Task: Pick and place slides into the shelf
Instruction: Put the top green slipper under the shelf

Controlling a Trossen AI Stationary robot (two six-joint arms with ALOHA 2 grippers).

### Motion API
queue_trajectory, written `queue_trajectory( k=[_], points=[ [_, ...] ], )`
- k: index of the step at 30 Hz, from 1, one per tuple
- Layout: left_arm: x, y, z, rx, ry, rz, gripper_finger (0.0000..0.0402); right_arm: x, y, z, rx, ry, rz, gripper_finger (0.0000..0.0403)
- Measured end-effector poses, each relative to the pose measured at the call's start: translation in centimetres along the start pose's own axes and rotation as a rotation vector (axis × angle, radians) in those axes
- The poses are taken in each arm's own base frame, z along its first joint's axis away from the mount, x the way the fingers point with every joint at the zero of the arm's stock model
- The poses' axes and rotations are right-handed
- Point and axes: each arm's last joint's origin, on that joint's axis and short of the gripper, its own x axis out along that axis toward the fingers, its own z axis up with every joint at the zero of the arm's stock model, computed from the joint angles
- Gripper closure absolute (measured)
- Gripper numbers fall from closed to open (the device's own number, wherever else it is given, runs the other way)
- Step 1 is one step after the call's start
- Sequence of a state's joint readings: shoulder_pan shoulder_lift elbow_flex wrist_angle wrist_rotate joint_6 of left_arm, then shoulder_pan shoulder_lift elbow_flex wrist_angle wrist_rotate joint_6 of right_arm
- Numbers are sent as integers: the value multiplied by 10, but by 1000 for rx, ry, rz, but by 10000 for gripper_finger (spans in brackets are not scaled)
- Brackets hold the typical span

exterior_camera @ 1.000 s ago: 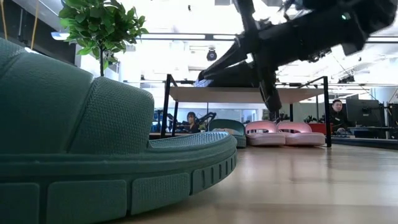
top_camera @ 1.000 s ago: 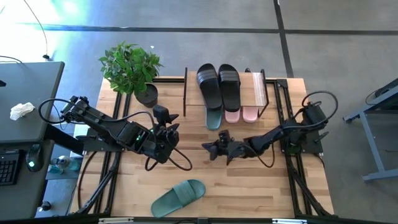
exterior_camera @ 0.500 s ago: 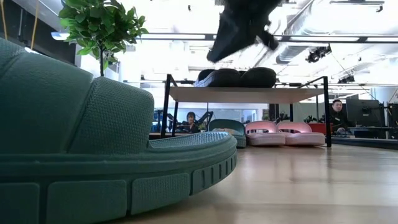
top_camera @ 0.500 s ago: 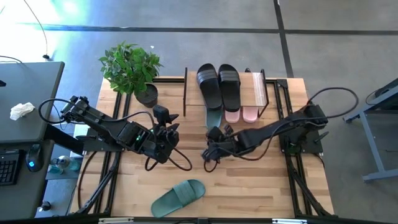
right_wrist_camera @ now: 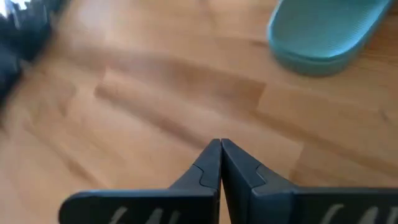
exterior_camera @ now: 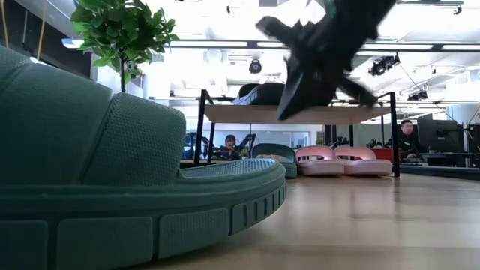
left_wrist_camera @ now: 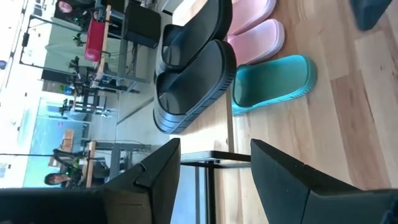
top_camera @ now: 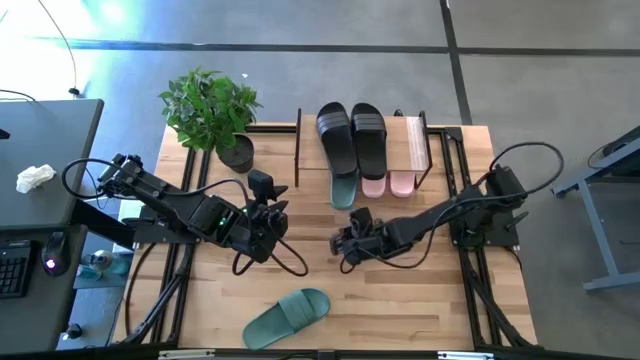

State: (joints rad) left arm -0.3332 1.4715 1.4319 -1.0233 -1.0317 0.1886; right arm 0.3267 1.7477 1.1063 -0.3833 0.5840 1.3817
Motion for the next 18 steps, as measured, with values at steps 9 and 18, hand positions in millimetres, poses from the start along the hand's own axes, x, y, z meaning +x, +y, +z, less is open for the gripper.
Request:
queue_trajectory(
  k=[9, 18],
  points=[
    [0, 0, 0, 24, 2, 6, 222, 58, -42, -6, 308, -102, 22, 403],
    [0, 0, 0, 12, 0, 4, 222, 84, -38, 11, 271, -126, -87, 403]
  ],
)
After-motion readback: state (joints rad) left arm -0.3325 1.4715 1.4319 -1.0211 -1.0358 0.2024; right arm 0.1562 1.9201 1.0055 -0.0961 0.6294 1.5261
